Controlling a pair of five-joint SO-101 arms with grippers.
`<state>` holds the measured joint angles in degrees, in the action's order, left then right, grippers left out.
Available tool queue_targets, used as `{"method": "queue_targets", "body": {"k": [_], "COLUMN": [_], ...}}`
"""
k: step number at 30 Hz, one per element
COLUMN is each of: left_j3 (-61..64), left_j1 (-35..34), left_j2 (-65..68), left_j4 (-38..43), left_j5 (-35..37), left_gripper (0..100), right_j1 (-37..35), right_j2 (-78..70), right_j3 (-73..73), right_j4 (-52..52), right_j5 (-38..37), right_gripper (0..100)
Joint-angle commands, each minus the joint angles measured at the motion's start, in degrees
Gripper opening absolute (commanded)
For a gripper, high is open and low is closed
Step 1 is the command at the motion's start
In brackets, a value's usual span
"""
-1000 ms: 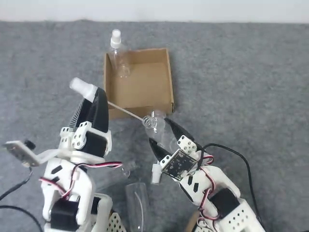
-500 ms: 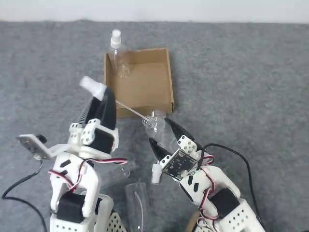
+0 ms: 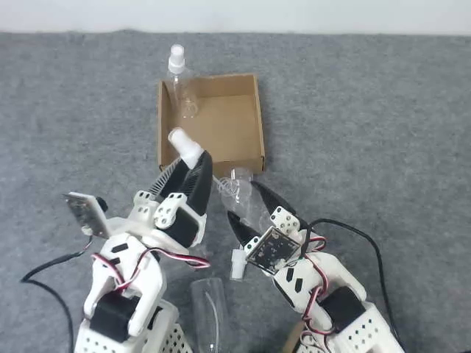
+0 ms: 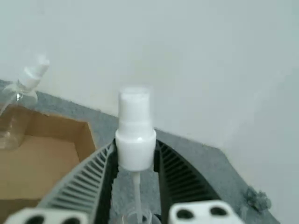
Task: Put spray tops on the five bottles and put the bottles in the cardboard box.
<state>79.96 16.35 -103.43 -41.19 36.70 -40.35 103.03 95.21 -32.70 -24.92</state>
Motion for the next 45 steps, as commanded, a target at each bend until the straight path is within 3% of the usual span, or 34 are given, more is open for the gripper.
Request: {"method": "queue_targets", "body": {"k": [1, 10, 18, 28, 35, 45], "left_j3": [0.7, 3.1, -1.3, -4.2, -8.0, -12.7], "left_j1": [2.2, 4.8, 9.7, 6.2, 6.0, -0.4], "left_j2": [-1.1, -1.1, -1.1, -1.1, -1.1, -1.1], "left_j4": [-0.8, -1.3, -9.5, -14.2, -16.4, -16.4], "left_j5": [-0.5, -5.0, -5.1, -4.7, -2.1, 0.8], "left_gripper": [1, 1, 1, 20, 21, 21], "right_j1": [0.0, 0.1, 0.1, 0.1, 0.1, 0.0], "right_j2": [0.1, 0.1, 0.1, 0.7, 0.7, 0.7], "right_j3": [1.2, 1.2, 1.2, 1.2, 1.2, 1.2], "right_j4": [-0.2, -0.3, -0.3, -2.2, -2.3, -2.2], "right_j5": [-0.7, -0.4, -0.4, -0.4, -0.4, -0.3], "right_gripper": [0.7, 0.7, 0.7, 0.7, 0.7, 0.9]}}
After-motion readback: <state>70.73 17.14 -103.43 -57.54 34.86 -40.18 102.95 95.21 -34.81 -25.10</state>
